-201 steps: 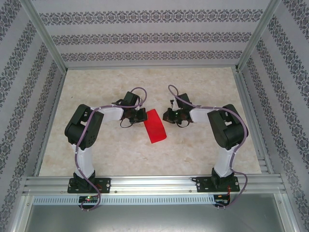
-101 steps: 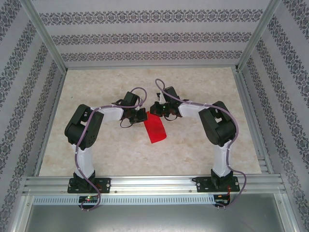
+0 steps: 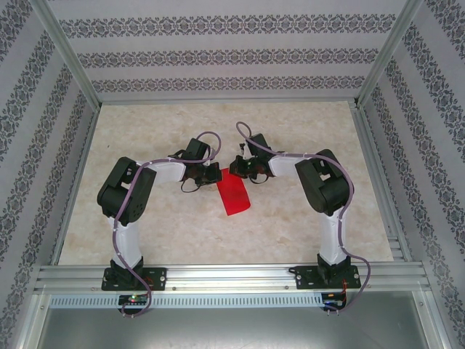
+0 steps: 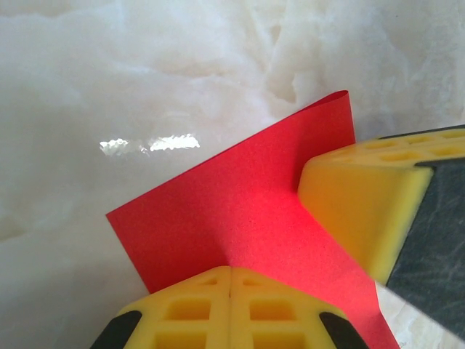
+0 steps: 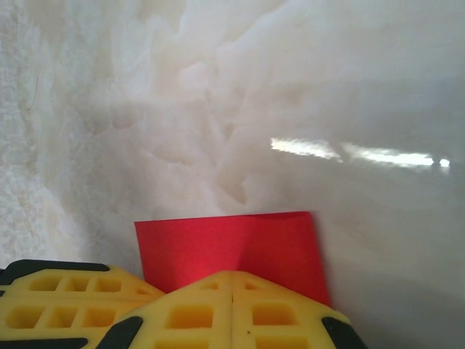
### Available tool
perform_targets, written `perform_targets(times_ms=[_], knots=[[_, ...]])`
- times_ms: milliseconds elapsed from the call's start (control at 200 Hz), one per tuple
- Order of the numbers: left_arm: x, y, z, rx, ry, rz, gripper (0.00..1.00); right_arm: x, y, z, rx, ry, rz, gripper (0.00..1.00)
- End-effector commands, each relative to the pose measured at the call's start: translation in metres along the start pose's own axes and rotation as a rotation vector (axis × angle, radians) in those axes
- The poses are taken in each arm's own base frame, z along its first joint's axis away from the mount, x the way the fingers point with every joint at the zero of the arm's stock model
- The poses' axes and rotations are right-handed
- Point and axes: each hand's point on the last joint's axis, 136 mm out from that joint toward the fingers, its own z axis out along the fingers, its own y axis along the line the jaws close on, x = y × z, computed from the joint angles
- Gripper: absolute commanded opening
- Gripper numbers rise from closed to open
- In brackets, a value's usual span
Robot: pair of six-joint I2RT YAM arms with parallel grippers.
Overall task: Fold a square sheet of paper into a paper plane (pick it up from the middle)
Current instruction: Fold the square sheet of paper in half at the center of the table.
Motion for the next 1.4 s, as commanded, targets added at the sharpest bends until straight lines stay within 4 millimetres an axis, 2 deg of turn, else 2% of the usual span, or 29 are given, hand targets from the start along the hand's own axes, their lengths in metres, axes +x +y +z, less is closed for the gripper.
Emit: perform_targets(times_ms=[0,175,285,405,634,849,974,1079,1129,1169,1249,1319,1394], knots=[[0.074,0.094,0.019,-0.327,0.198,-0.076,0.0,-0.025,-0.03,-0.02,0.126,-0.11,0.038,0.0],[0.074,0.094,0.02,-0.326,0.203,-0.074,0.0,-0.047,-0.005,-0.034,0.083,-0.176,-0.003,0.0],[0.074,0.093,0.02,-0.323,0.204,-0.073,0.0,-0.04,0.022,-0.032,-0.003,-0.162,-0.049,0.0],[0.073,0.093,0.02,-0.321,0.202,-0.074,0.0,-0.029,0.038,-0.029,-0.063,-0.153,-0.077,0.0],[0.074,0.093,0.02,-0.321,0.205,-0.072,0.0,-0.019,0.023,-0.002,-0.02,-0.065,-0.042,0.0],[0.077,0.095,0.02,-0.327,0.21,-0.072,0.0,-0.024,-0.006,0.006,0.077,-0.071,0.019,0.0],[0.078,0.097,0.02,-0.332,0.211,-0.072,0.0,-0.031,-0.035,-0.001,0.184,-0.127,0.094,0.0],[0.078,0.098,0.02,-0.335,0.209,-0.074,0.0,-0.045,-0.045,-0.021,0.229,-0.217,0.136,0.0],[0.078,0.099,0.02,-0.335,0.208,-0.075,0.0,-0.053,-0.039,-0.034,0.222,-0.267,0.135,0.0],[0.079,0.098,0.02,-0.333,0.209,-0.078,0.0,-0.06,-0.027,-0.047,0.193,-0.307,0.114,0.0],[0.078,0.097,0.021,-0.33,0.208,-0.078,0.0,-0.058,-0.002,-0.063,0.133,-0.309,0.053,0.0],[0.077,0.097,0.021,-0.329,0.208,-0.076,0.0,-0.045,0.019,-0.068,0.059,-0.254,-0.011,0.0],[0.077,0.096,0.021,-0.328,0.208,-0.075,0.0,-0.018,0.033,-0.064,-0.012,-0.145,-0.058,0.0]])
